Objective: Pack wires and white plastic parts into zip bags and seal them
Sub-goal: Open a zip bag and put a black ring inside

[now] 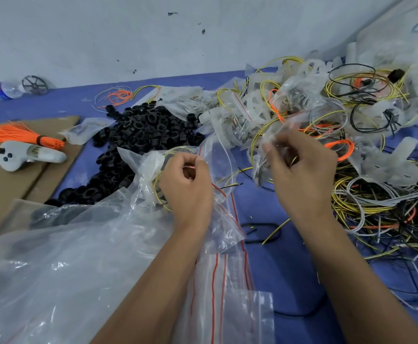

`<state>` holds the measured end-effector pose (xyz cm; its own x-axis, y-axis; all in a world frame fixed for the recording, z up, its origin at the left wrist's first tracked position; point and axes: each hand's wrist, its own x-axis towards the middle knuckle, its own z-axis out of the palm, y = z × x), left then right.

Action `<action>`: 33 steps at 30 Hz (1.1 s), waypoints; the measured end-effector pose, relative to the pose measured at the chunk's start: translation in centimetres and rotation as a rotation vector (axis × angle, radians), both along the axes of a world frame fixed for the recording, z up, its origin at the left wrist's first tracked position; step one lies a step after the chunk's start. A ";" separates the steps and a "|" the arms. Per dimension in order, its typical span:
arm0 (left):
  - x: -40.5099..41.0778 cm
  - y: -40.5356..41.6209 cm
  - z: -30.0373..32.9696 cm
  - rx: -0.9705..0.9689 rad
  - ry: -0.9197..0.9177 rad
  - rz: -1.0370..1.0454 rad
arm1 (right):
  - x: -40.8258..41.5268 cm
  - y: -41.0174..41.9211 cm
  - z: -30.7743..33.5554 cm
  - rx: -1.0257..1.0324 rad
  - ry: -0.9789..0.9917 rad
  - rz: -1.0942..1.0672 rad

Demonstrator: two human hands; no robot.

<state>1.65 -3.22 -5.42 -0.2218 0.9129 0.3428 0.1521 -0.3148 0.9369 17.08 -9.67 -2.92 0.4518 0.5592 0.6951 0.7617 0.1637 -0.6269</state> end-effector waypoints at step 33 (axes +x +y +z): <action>1.4 -2.9 1.1 0.647 0.282 -0.306 | -3.4 1.3 -2.1 -0.257 0.613 0.758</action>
<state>3.06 -6.17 -4.28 0.1829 0.5175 0.8359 0.1756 -0.8538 0.4902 13.71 -8.36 -4.99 0.1542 0.9476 0.2796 0.0472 0.2756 -0.9601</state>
